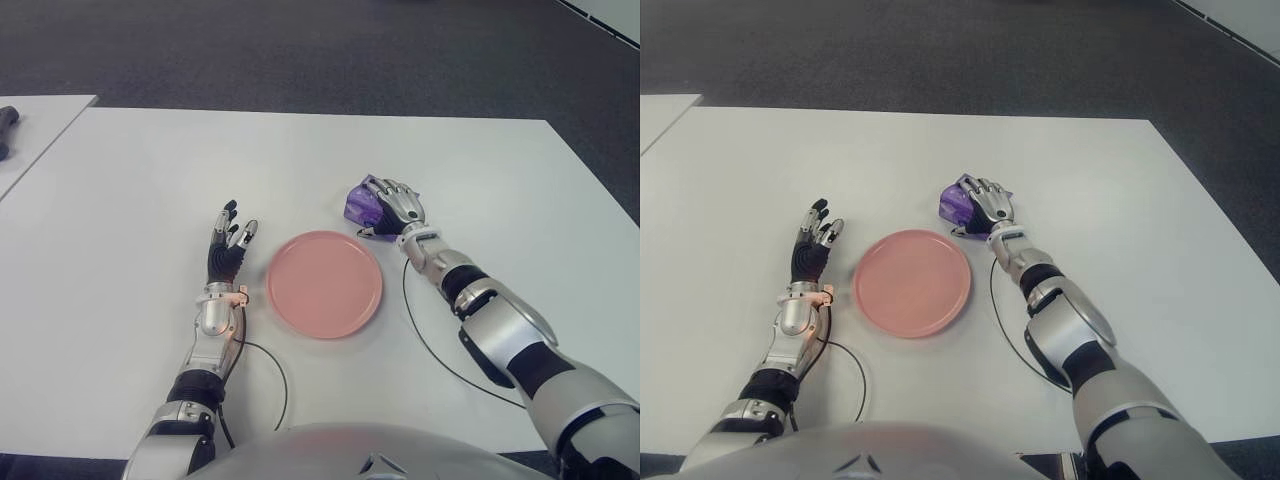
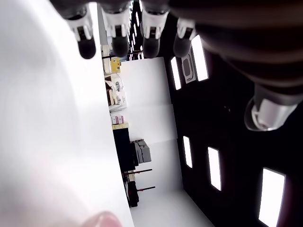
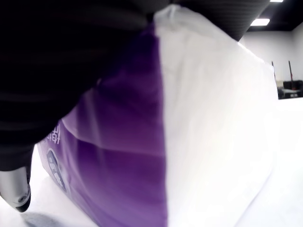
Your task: Put the tissue paper into the plate.
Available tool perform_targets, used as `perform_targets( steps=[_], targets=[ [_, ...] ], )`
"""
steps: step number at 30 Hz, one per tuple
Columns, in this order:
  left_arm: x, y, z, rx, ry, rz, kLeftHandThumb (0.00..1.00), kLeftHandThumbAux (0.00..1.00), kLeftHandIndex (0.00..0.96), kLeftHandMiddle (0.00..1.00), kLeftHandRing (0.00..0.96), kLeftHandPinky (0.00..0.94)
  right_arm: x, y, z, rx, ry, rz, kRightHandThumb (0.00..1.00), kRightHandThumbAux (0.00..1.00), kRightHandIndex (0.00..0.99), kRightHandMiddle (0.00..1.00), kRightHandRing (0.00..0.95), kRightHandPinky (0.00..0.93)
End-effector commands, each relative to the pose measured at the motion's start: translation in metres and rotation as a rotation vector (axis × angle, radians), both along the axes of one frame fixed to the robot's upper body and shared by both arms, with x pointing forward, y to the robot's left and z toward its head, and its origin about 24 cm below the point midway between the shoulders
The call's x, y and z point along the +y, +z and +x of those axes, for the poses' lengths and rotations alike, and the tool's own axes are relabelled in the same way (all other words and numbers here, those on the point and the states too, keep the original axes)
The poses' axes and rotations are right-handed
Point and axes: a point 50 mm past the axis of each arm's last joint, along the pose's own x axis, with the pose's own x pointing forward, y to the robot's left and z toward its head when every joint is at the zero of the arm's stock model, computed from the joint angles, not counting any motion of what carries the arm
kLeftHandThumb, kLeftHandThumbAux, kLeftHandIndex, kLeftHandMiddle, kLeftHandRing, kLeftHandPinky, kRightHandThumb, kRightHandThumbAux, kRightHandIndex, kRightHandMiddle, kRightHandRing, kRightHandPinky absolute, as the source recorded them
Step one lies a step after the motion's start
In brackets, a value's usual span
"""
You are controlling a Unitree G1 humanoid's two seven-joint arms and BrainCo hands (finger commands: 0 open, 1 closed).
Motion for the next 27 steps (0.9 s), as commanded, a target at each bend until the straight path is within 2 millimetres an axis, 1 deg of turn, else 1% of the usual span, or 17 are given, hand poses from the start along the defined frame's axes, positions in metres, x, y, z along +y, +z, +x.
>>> perform_targets(
  steps=[1, 3, 6, 11, 18, 27],
  targets=[
    [-0.0011, -0.014, -0.0112, 0.064, 0.009, -0.009, 0.0, 0.416, 0.0, 0.0, 0.0, 0.0, -0.0005, -0.042, -0.03, 0.132, -0.01, -0.051, 0.83, 0.677, 0.381, 0.5, 0.717, 0.738],
    [-0.0018, -0.0136, -0.0112, 0.061, 0.006, -0.007, 0.0, 0.419, 0.0, 0.0, 0.0, 0.0, -0.0024, -0.0416, -0.0294, 0.145, -0.016, -0.035, 0.841, 0.679, 0.385, 0.511, 0.755, 0.769],
    [-0.0025, -0.0135, -0.0113, 0.062, 0.004, -0.005, 0.0, 0.422, 0.0, 0.0, 0.0, 0.0, -0.0009, -0.0419, -0.0297, 0.157, -0.021, -0.003, 0.847, 0.68, 0.387, 0.52, 0.787, 0.793],
    [-0.0029, -0.0139, -0.0117, 0.065, 0.001, -0.004, 0.0, 0.425, 0.0, 0.0, 0.0, 0.0, 0.0006, -0.0415, -0.0303, 0.154, -0.019, 0.036, 0.851, 0.68, 0.39, 0.528, 0.819, 0.81],
    [-0.0036, -0.0136, -0.012, 0.056, -0.005, -0.011, 0.0, 0.431, 0.0, 0.0, 0.0, 0.0, 0.0028, -0.0405, -0.032, 0.129, 0.004, 0.073, 0.853, 0.68, 0.392, 0.532, 0.841, 0.816],
    [-0.0039, -0.0144, -0.0117, 0.063, 0.007, -0.016, 0.0, 0.432, 0.0, 0.0, 0.0, 0.0, 0.0042, -0.0405, -0.0336, 0.113, 0.025, 0.079, 0.854, 0.679, 0.394, 0.532, 0.844, 0.808]
  ],
)
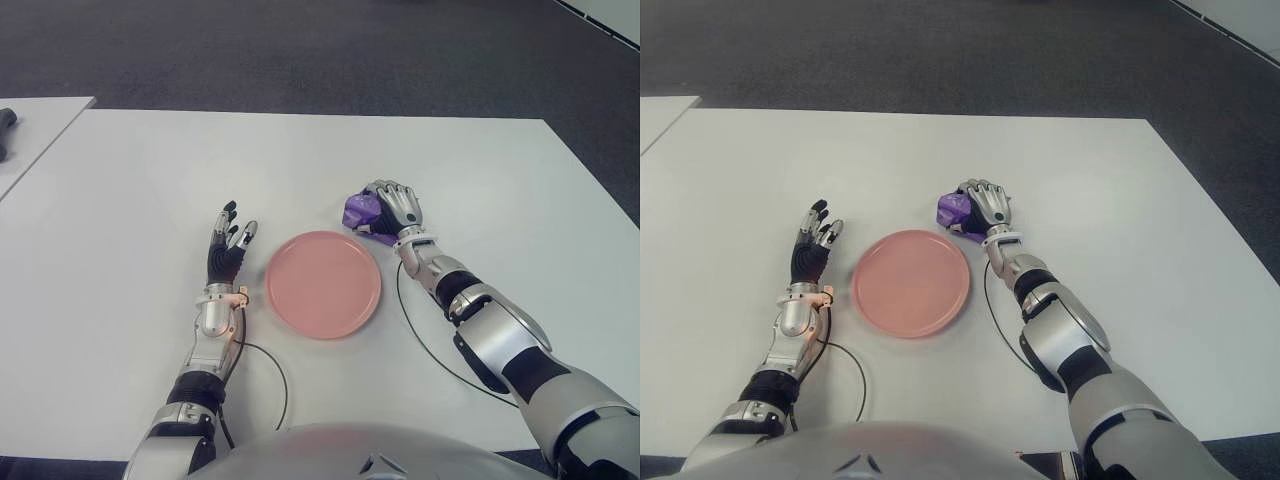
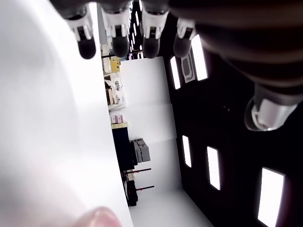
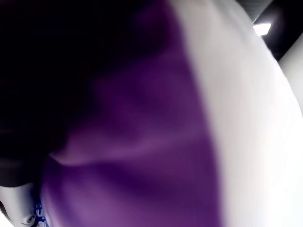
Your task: Put the tissue paper into the plate.
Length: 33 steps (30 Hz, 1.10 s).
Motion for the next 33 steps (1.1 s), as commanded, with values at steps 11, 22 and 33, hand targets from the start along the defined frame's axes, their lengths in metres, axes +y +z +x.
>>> perform_targets(
  steps=[11, 22, 33],
  targets=[
    [-0.004, -0.014, -0.01, 0.054, 0.004, -0.006, 0.0, 0.43, 0.0, 0.0, 0.0, 0.0, -0.004, -0.043, -0.031, 0.173, 0.003, 0.003, 0.855, 0.679, 0.396, 0.532, 0.851, 0.815],
    [-0.005, -0.014, -0.009, 0.068, 0.002, -0.006, 0.0, 0.416, 0.0, 0.0, 0.0, 0.0, -0.005, -0.041, -0.031, 0.165, 0.01, 0.033, 0.855, 0.678, 0.397, 0.533, 0.856, 0.814],
    [-0.005, -0.015, -0.008, 0.08, 0.007, -0.015, 0.0, 0.421, 0.0, 0.0, 0.0, 0.0, -0.009, -0.03, -0.023, 0.117, 0.019, 0.035, 0.855, 0.679, 0.393, 0.531, 0.854, 0.836]
  ],
)
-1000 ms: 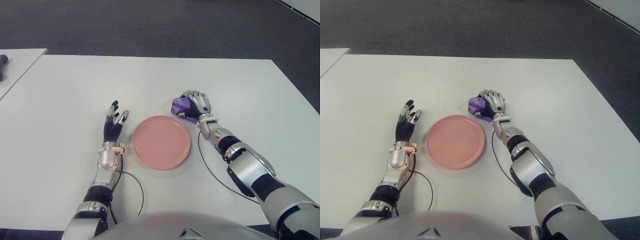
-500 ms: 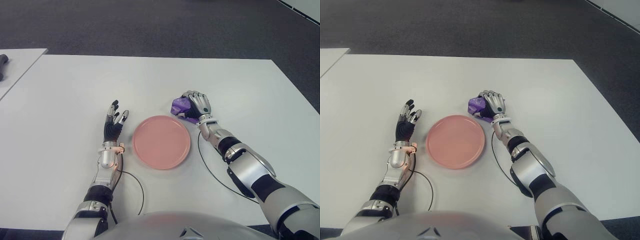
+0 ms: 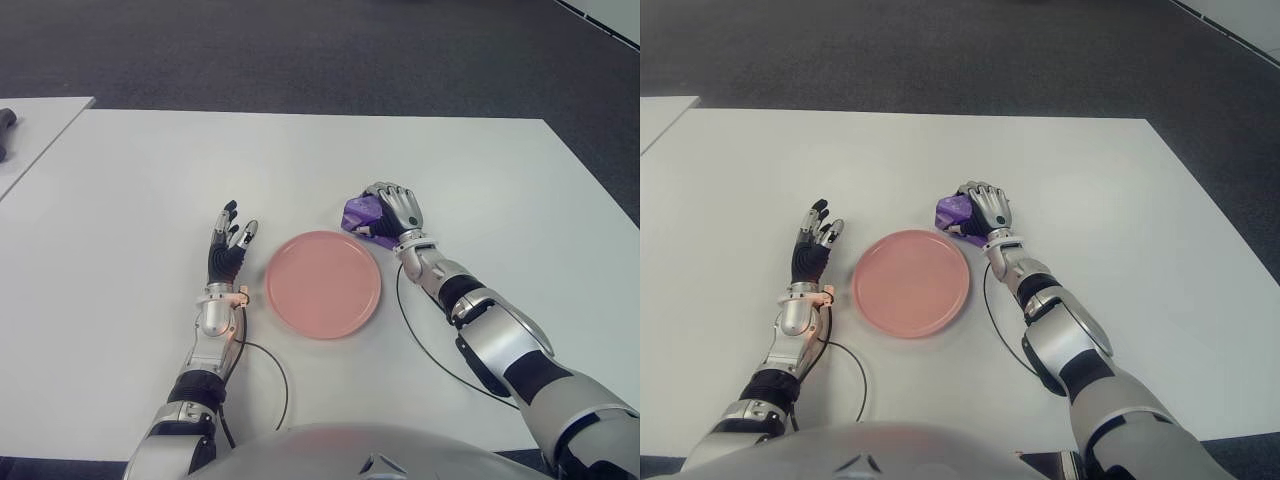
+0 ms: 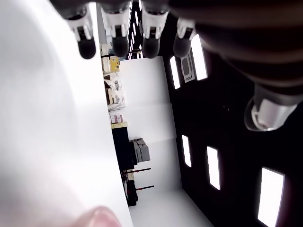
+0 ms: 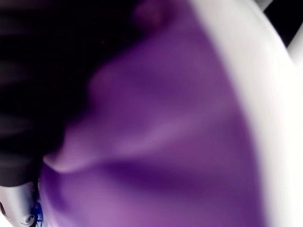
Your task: Put the tissue paper into the plate.
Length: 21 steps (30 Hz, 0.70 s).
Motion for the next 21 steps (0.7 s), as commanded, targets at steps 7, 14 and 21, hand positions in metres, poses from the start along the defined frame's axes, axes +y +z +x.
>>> perform_targets(
  steps=[7, 14, 21],
  targets=[
    [-0.003, -0.013, -0.007, 0.067, 0.004, -0.014, 0.0, 0.424, 0.0, 0.0, 0.0, 0.0, -0.006, -0.015, -0.011, 0.061, 0.004, -0.012, 0.855, 0.679, 0.394, 0.529, 0.852, 0.813],
    [-0.004, -0.012, -0.007, 0.064, 0.004, -0.011, 0.0, 0.421, 0.0, 0.0, 0.0, 0.0, -0.001, 0.005, -0.001, -0.029, 0.03, 0.066, 0.854, 0.68, 0.393, 0.526, 0.848, 0.802],
    [-0.005, -0.012, -0.005, 0.06, 0.01, -0.018, 0.0, 0.421, 0.0, 0.0, 0.0, 0.0, 0.001, 0.024, 0.004, -0.115, 0.07, 0.133, 0.855, 0.68, 0.393, 0.523, 0.84, 0.794]
  ],
)
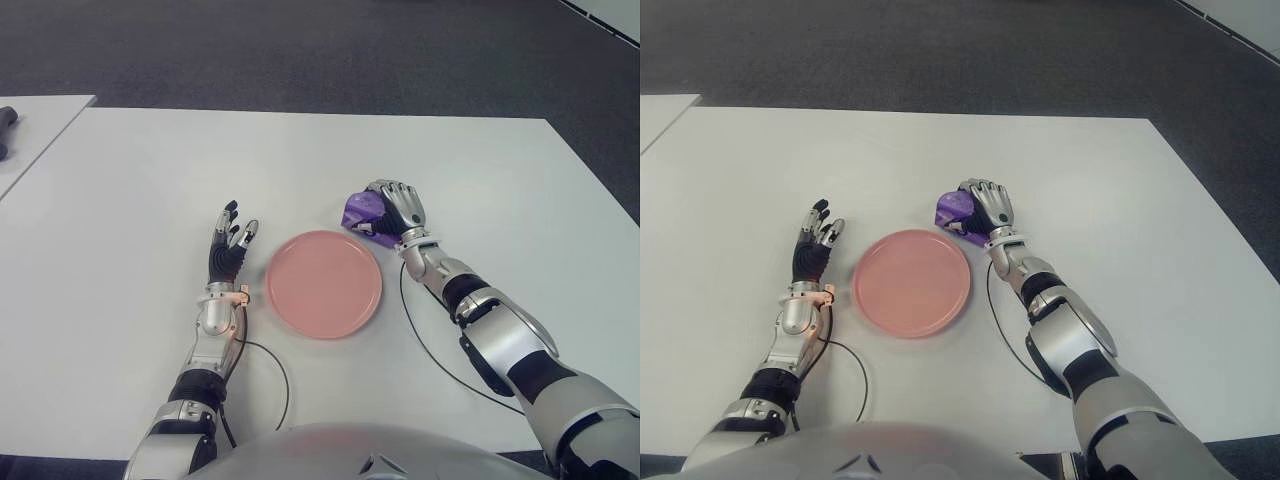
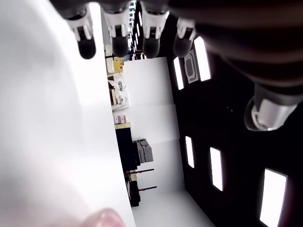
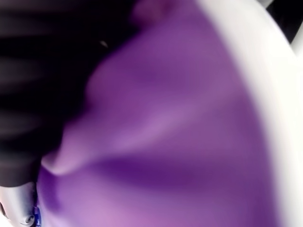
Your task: Put the tissue paper into the plate.
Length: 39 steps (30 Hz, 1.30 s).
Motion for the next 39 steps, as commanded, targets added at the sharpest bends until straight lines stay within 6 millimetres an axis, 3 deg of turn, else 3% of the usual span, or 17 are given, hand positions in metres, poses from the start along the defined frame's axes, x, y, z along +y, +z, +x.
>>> perform_targets(
  steps=[1, 22, 29, 39],
  targets=[
    [-0.003, -0.012, -0.007, 0.059, 0.012, -0.013, 0.0, 0.421, 0.0, 0.0, 0.0, 0.0, 0.001, 0.007, 0.0, -0.035, 0.034, 0.05, 0.855, 0.68, 0.393, 0.522, 0.838, 0.795],
    [-0.003, -0.011, -0.004, 0.052, 0.008, -0.018, 0.0, 0.425, 0.0, 0.0, 0.0, 0.0, 0.023, 0.084, -0.014, -0.323, 0.255, 0.33, 0.856, 0.678, 0.396, 0.523, 0.842, 0.811],
    [-0.003, -0.011, -0.004, 0.055, 0.007, -0.025, 0.0, 0.428, 0.0, 0.0, 0.0, 0.0, 0.037, 0.095, -0.023, -0.353, 0.308, 0.373, 0.856, 0.678, 0.397, 0.523, 0.841, 0.815],
    [-0.005, -0.011, -0.005, 0.059, 0.018, -0.02, 0.0, 0.45, 0.0, 0.0, 0.0, 0.0, 0.039, 0.092, -0.049, -0.273, 0.388, 0.345, 0.855, 0.677, 0.399, 0.522, 0.83, 0.769]
  ],
)
